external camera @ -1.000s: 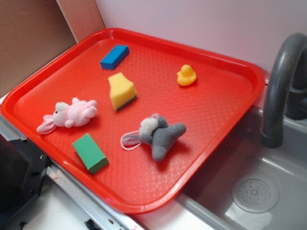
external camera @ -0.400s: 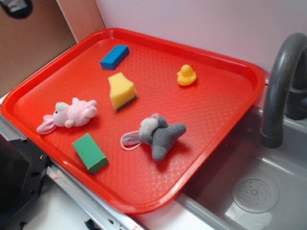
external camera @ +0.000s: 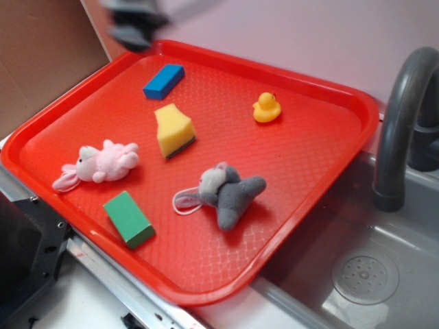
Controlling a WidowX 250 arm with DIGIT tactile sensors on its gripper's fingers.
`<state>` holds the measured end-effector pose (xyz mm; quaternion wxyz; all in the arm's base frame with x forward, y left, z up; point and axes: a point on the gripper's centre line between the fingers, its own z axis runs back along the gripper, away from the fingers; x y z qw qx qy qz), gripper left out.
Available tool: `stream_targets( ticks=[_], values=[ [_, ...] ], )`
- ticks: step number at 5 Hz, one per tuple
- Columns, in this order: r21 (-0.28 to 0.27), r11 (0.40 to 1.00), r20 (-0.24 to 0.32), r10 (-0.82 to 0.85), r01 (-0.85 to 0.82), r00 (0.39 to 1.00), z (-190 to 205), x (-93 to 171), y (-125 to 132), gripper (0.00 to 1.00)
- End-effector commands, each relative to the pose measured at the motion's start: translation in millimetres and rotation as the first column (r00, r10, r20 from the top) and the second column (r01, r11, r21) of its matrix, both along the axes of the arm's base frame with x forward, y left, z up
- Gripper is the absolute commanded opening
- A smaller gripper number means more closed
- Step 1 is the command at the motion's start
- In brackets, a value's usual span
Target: Grab the gray animal.
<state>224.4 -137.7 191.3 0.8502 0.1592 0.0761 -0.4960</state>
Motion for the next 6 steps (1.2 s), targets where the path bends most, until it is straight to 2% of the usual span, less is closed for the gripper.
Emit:
stream_targets(
  ticks=[1, 2, 3, 4, 5, 6],
  values=[
    [0.056, 0.892, -0.202, -0.431, 0.449, 0.880, -62.5, -27.0, -22.8, 1.00],
    [-0.009, 0.913, -0.230, -0.398, 0.407, 0.888, -79.6, -44.6, -15.3, 1.00],
    [-0.036, 0.909, -0.274, -0.408, 0.414, 0.871, -93.6, -51.9, -18.9, 1.00],
    [-0.072, 0.922, -0.260, -0.386, 0.381, 0.885, -106.6, -45.7, -20.1, 1.00],
    [-0.055, 0.926, -0.278, -0.374, 0.374, 0.885, -124.7, -42.8, -17.4, 1.00],
    [-0.087, 0.937, -0.266, -0.349, 0.338, 0.899, -139.1, -42.3, -13.5, 1.00]
  ],
)
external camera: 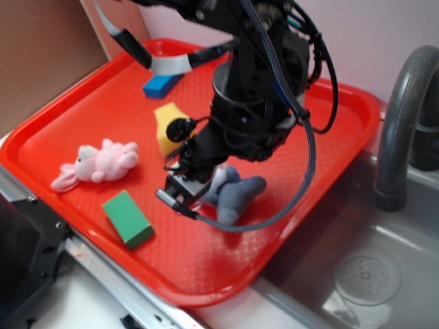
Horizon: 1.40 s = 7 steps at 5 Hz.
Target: Grab the gray animal.
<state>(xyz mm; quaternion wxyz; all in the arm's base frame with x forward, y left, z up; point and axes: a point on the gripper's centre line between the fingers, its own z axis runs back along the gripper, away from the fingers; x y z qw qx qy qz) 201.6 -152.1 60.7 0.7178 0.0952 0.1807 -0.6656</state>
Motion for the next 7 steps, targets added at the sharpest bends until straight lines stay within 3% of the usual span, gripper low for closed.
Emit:
stream_targets(
  ticks=[1, 2, 3, 4, 5, 6, 7],
  values=[
    [-0.073, 0.997, -0.043, -0.003, 0.000, 0.999, -19.6, -23.6, 4.2, 1.00],
    [-0.088, 0.995, -0.035, 0.033, -0.036, 0.999, -27.2, -23.4, 6.1, 1.00],
    [-0.124, 0.987, -0.005, 0.107, -0.107, 0.994, -35.9, -20.9, 12.1, 0.00],
    [-0.190, 0.925, 0.078, 0.348, -0.329, 0.934, -13.9, -17.2, 14.4, 0.00],
    [-0.184, 0.825, 0.177, 0.562, -0.534, 0.808, 19.9, -8.1, 25.3, 0.00],
    [-0.212, 0.671, 0.226, 0.741, -0.711, 0.632, 69.3, -3.4, 50.1, 0.00],
    [-0.250, 0.467, 0.209, 0.881, -0.848, 0.423, 119.0, -9.4, 65.2, 0.00]
  ],
)
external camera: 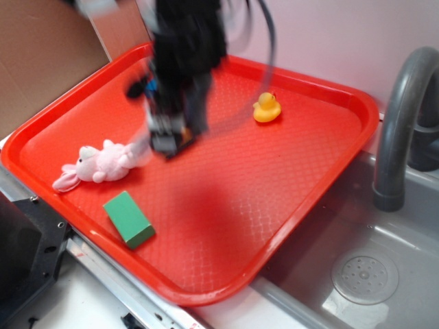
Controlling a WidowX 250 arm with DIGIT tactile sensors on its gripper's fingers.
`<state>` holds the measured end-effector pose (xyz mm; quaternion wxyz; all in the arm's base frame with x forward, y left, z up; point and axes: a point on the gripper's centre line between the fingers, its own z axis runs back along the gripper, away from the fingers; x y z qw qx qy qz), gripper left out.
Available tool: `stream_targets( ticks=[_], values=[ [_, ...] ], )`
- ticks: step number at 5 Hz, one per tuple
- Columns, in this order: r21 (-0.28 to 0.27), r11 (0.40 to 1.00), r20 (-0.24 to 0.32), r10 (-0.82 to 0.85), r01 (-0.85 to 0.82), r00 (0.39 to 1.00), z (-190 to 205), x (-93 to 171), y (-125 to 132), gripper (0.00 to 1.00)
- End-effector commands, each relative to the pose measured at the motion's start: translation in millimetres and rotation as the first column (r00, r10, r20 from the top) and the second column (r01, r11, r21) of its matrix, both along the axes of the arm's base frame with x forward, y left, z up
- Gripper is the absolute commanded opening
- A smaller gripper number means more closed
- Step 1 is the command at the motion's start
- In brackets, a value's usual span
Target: Grab the gray animal.
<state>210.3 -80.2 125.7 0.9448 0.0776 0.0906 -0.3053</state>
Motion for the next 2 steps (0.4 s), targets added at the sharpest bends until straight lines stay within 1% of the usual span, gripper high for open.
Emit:
stream_targets(
  ticks=[1, 2],
  values=[
    [-0.123, 0.879, 0.151, 0.476, -0.462, 0.866, 91.6, -32.3, -3.1, 0.00],
    [-0.079, 0.741, 0.151, 0.671, -0.667, 0.726, 86.2, -17.8, -1.5, 0.00]
  ],
)
